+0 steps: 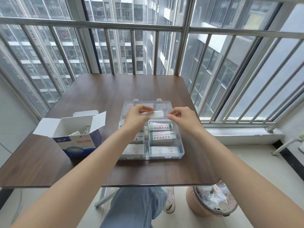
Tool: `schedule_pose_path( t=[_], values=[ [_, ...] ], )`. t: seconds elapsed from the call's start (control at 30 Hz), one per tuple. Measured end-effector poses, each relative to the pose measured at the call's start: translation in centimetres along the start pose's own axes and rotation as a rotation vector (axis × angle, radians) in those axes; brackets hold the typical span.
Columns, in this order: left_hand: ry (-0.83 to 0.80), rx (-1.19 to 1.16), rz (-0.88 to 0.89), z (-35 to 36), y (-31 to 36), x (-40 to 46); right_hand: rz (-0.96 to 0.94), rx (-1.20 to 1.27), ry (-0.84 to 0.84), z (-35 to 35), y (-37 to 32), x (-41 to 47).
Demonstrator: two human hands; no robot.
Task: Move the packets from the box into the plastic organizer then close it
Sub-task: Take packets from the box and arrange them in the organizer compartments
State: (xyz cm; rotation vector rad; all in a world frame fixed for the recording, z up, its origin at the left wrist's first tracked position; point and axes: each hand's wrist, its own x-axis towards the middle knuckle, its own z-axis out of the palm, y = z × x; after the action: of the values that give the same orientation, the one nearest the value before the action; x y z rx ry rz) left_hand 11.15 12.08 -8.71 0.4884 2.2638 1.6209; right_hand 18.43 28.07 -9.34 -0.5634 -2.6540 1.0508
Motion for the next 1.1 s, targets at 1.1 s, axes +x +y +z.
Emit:
schedule_pose_path(
  t=[1.1],
  values=[
    [-0.021, 0.251, 0.18, 1.1, -0.2, 0.1, 0.105, 0.498, 0.064, 0.3, 0.8, -0.1]
  ],
)
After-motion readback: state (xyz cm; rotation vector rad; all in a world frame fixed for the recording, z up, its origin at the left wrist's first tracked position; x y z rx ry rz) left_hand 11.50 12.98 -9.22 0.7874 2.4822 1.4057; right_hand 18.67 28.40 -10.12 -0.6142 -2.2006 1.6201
